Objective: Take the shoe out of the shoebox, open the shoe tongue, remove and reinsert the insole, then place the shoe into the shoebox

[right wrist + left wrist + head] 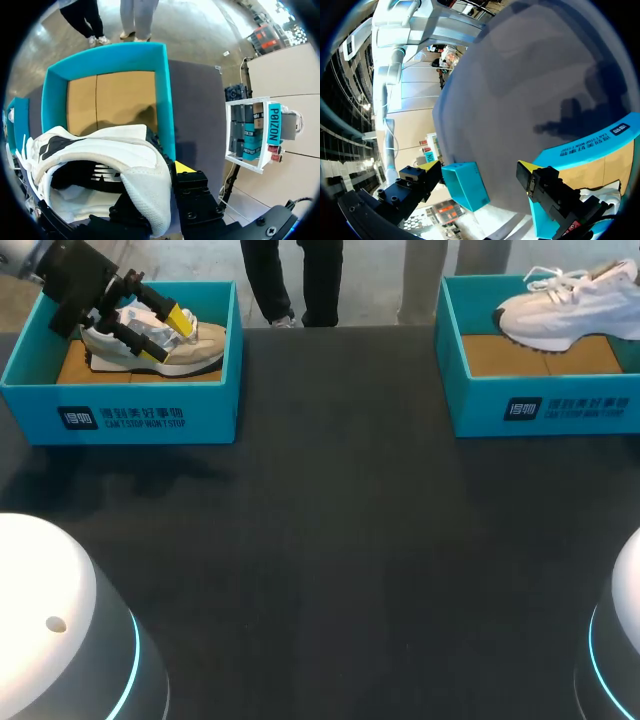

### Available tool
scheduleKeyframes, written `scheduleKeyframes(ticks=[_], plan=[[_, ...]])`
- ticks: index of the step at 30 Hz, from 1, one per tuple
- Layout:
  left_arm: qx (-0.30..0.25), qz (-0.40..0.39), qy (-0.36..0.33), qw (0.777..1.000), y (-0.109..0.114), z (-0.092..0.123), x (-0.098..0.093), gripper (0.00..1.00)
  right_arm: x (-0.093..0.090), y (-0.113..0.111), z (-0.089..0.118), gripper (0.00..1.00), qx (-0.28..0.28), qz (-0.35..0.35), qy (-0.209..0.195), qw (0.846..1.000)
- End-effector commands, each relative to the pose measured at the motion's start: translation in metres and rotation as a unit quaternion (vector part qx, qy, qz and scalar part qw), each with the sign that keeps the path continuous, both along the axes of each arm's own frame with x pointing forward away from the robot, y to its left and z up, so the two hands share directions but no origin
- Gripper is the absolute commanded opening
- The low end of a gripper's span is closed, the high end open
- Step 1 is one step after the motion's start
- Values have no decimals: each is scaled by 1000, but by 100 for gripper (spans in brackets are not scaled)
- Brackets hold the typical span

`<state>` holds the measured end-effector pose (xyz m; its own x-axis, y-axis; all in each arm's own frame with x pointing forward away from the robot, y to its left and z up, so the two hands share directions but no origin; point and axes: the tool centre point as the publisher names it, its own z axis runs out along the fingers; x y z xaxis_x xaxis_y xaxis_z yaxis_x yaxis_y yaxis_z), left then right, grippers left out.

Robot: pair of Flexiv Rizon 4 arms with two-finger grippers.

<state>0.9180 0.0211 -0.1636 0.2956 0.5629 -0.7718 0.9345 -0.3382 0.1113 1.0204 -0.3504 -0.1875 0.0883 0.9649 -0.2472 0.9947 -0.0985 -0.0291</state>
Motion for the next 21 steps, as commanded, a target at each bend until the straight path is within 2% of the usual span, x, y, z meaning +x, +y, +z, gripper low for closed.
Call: scheduleKeyframes(ticks=[1, 21], plan=[[2, 0, -1, 1000, 0, 0, 0, 100, 8, -1, -1, 0, 0, -4, 1, 1000], [2, 0, -1, 1000, 0, 0, 0, 100, 20, 0, -22, 0, -7, -39, -18, 999]])
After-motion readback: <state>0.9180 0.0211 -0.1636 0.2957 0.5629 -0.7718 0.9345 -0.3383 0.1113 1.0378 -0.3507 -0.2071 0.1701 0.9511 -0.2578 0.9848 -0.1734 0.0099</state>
